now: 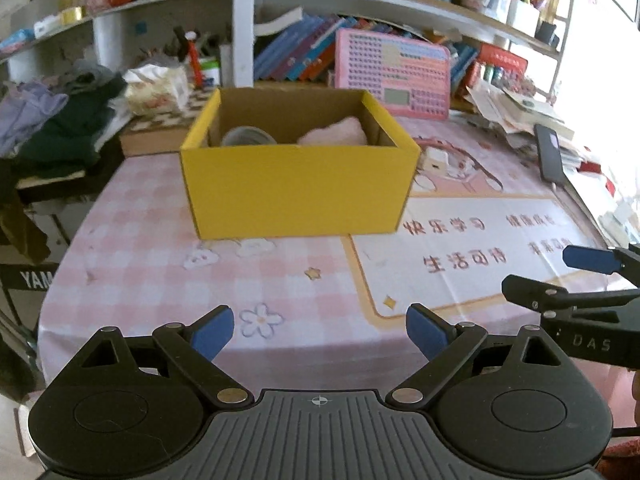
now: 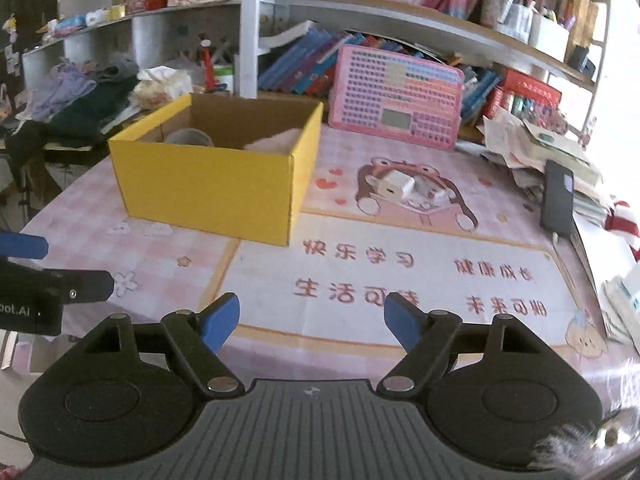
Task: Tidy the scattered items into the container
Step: 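Withdraw both open tools up out of the yellow box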
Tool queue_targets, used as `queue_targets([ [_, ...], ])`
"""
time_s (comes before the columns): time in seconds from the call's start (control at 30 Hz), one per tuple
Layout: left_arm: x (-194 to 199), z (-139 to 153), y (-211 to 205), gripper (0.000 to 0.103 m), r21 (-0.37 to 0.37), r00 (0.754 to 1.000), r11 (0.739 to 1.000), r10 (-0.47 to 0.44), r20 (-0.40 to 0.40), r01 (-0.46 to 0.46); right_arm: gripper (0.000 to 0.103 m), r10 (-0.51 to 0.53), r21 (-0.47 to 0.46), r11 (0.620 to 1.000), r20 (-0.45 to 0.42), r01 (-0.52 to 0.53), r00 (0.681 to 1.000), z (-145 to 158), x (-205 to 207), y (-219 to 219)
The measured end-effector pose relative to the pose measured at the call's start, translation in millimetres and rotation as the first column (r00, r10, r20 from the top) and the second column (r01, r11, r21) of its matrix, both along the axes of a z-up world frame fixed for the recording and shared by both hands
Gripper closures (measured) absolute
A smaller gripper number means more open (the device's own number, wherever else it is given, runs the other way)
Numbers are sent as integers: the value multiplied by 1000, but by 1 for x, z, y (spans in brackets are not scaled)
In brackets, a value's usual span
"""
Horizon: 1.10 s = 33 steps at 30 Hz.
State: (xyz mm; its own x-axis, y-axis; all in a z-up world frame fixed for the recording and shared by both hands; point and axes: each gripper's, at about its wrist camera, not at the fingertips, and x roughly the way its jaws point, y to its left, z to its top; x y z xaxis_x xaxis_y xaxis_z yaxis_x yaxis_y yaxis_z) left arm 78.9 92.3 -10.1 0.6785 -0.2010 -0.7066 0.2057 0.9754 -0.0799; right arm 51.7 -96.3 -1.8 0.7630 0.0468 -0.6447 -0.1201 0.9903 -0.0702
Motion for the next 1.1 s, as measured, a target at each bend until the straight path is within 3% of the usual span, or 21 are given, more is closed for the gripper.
queue_targets([
  [0.4, 8, -9, -37, 8, -21, 988, 989, -147, -51, 146, 19, -85, -5, 996, -41, 84, 996, -7, -2, -25],
  [0.67, 16, -12, -62, 8, -44, 978, 979, -200, -66, 198, 19, -128, -30, 992, -65, 126, 990, -10, -1, -47],
  [0.93, 36, -17, -112, 8, -79, 958, 959, -277, -74, 271, 19, -145, -80, 987, -59, 140, 988, -13, 2, -85],
  [1.1, 55, -22, -152, 8, -59, 948, 952, -306, -86, 302, 20, -143, -65, 988, -75, 139, 987, -18, 30, -121],
])
